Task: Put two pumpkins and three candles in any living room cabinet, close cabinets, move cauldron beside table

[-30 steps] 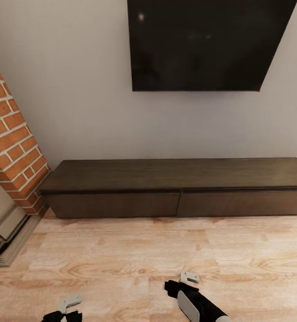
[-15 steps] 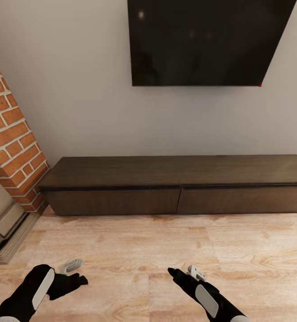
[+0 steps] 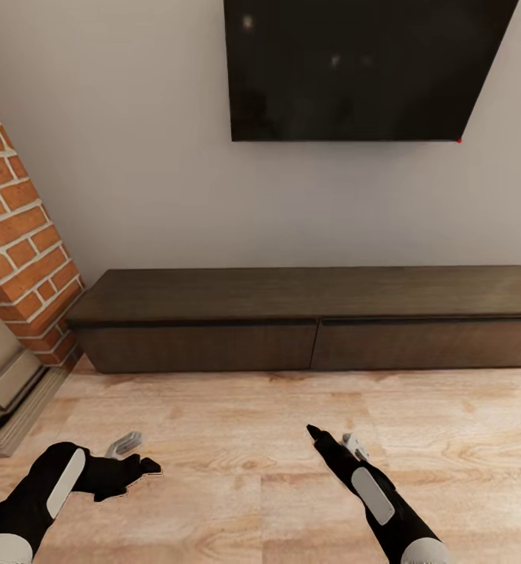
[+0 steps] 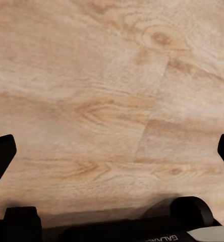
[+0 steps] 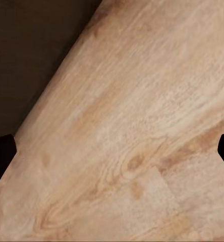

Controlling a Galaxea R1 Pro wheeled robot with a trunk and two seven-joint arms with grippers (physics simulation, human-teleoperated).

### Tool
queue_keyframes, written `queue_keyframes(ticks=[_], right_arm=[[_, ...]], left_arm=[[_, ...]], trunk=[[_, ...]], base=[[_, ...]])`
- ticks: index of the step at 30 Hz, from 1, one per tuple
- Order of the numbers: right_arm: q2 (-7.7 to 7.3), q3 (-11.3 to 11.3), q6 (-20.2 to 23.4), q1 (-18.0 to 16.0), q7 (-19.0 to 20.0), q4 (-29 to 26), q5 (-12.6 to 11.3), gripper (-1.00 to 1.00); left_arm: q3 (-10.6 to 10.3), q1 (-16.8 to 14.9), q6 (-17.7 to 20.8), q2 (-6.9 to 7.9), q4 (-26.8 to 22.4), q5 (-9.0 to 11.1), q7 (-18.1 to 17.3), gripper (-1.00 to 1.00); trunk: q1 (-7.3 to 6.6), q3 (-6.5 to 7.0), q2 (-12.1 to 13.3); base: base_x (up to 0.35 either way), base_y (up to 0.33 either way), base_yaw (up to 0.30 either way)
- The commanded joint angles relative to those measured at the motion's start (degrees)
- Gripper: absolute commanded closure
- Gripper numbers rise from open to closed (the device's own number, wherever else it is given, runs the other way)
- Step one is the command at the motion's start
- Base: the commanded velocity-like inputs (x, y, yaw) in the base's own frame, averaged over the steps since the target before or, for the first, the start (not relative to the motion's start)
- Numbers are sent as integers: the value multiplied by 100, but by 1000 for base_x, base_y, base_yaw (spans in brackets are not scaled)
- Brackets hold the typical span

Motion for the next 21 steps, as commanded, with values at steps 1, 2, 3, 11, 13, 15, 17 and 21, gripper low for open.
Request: queue_keyframes(ticks=[1, 2, 3, 11, 13, 15, 17, 21], right_arm=[[6, -55, 1, -7, 0, -114, -3, -100], [8, -93, 2, -14, 2, -189, -7, -100], [9, -123, 2, -15, 11, -237, -14, -100], [20, -289, -13, -16, 811, -277, -794, -100], [72, -292, -87, -16, 888, -282, -866, -100], [124, -289, -192, -16, 919, -285, -904, -100], [146, -297, -229, -16, 935, -284, -946, -100], [156, -406, -251, 1, 1073, -272, -1146, -100]], left_arm=[[9, -10, 4, 54, 0, 6, -160, -100], [15, -16, 6, 92, 0, 7, -306, -100], [18, -20, 8, 119, -1, 7, -443, -100], [21, -50, 13, 161, 9, 7, -1346, -100], [16, -94, 15, 162, 25, 2, -1434, -100], [16, -122, 12, 152, 80, -6, -1469, -100], [16, -134, 16, 140, 100, 0, -1486, -100], [17, -141, 17, 143, 112, 0, -1621, -100]], trunk=[[23, -19, -42], [45, -37, -82], [67, -55, -122], [242, -198, -443], [286, -234, -523], [330, -270, -603], [374, -306, -683], [462, -378, -844]], base=[[0, 0, 0], [0, 0, 0], [0, 0, 0], [0, 0, 0], [0, 0, 0], [0, 0, 0], [0, 0, 0], [0, 0, 0]])
